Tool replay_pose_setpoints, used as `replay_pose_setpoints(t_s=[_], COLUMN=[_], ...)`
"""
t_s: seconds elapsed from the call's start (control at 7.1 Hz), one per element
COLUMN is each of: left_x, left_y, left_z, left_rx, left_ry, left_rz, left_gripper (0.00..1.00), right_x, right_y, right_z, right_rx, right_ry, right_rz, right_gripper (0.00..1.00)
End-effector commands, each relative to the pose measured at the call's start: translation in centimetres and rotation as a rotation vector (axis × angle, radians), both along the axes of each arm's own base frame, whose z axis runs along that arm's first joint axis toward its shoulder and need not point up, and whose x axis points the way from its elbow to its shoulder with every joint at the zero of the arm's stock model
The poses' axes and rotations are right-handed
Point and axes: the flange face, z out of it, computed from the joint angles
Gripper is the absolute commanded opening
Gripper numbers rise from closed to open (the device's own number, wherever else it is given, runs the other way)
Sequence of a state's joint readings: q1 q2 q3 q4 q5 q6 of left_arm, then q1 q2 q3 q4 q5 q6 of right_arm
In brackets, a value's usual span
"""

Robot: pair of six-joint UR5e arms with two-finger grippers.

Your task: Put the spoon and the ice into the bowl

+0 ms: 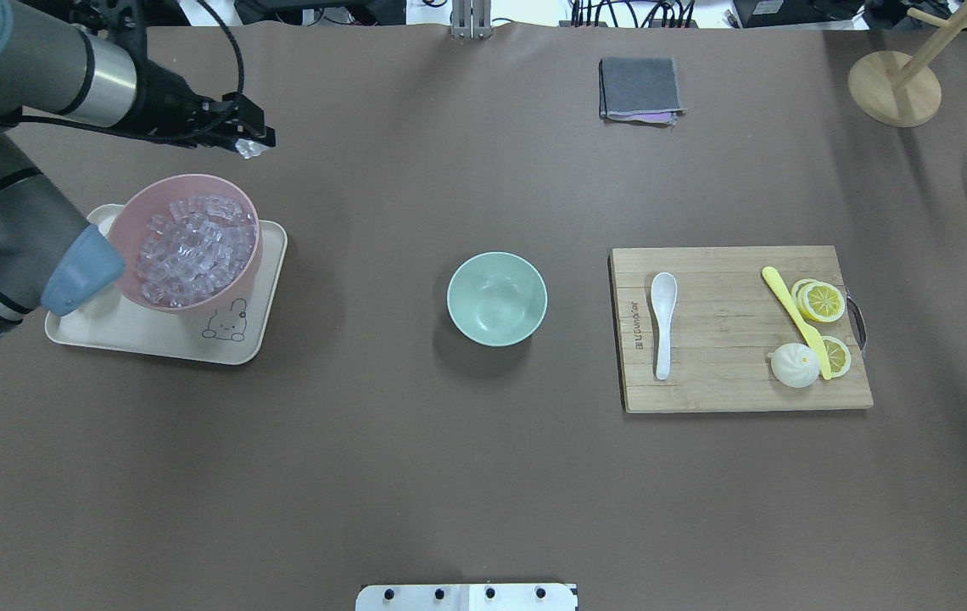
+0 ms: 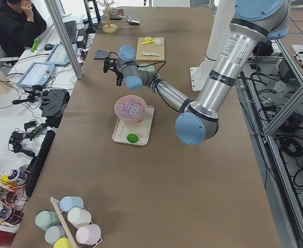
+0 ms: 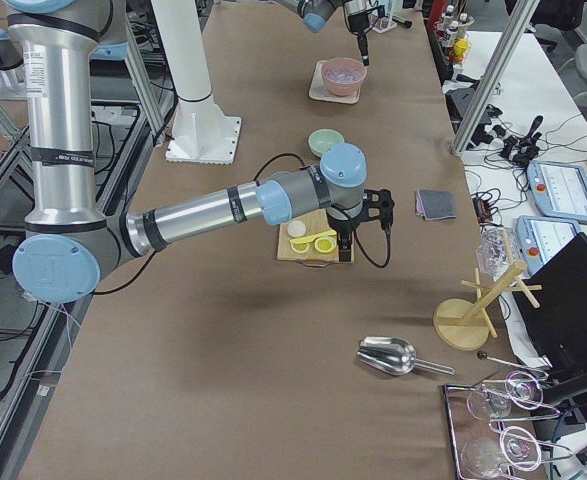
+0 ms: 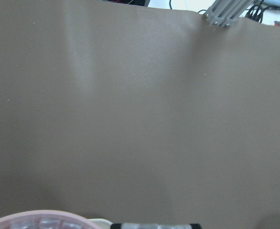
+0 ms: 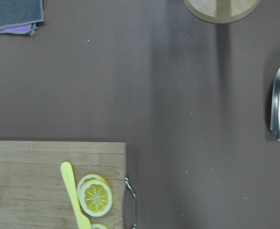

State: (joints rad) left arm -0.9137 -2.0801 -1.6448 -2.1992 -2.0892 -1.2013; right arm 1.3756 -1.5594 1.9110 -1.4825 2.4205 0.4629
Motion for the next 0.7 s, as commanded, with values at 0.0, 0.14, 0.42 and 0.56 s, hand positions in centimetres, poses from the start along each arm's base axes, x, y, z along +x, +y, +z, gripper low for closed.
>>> replay_pose_setpoints(t_s=[0.0,0.14,0.42,0.56], left_x=[7.5,12.2,19.6,22.9], left_y=[3.2,6.2,11.9,13.7], left_z=[-5.8,-8.0,-7.9,-8.0], left_rx=[-0.035,-0.034,-0.021,-0.033], left_ry=[0.076,0.102,0.082,0.074], left_rz=[-0.051,-0.077,-0.107,-0.122], left_gripper=[0.0,0.0,0.0,0.0], right_x=[-10.3,-15.2,-21.0,-23.7], right_y=[-0.8,-0.8,0.8,1.7], right_z=[-5.8,-8.1,-9.9,-10.8], right_rx=[-0.049,-0.051,-0.065,-0.061], right_ry=[0.018,0.026,0.024,0.028], right_rz=[0.058,0.055,0.02,0.0], right_gripper=[1.0,1.0,1.0,1.0])
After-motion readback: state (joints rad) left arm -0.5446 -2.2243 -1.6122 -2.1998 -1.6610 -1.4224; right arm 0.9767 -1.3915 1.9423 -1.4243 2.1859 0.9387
